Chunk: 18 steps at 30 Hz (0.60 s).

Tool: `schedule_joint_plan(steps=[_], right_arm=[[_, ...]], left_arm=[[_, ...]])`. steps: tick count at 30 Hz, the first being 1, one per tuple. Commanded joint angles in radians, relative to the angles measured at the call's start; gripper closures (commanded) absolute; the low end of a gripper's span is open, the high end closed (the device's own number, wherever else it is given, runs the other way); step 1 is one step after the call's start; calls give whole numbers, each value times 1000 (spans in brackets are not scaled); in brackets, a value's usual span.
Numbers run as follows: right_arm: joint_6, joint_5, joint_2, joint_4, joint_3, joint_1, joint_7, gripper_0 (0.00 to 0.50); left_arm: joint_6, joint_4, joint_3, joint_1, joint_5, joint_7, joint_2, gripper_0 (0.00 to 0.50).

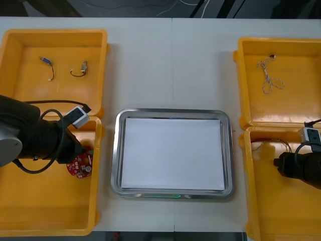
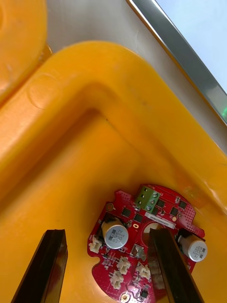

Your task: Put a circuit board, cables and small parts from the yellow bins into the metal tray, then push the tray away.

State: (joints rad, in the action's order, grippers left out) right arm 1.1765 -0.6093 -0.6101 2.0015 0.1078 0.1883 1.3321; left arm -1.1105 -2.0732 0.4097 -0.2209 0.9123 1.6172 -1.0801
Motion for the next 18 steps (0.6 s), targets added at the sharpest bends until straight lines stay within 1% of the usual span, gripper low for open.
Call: schedule_joint_plan(steps=[1, 6, 18], right_arm=[[-20, 14, 9, 2, -25, 26, 47, 0], [-72, 14, 9, -33, -30, 23, 53, 0], [-75, 20, 9, -35, -43, 23, 64, 0]], left_arm=[[18, -5, 26, 14, -13, 128, -43, 0], [26, -5, 44, 9, -32, 125, -43, 0], [69, 31, 124, -41, -62, 115, -43, 0]])
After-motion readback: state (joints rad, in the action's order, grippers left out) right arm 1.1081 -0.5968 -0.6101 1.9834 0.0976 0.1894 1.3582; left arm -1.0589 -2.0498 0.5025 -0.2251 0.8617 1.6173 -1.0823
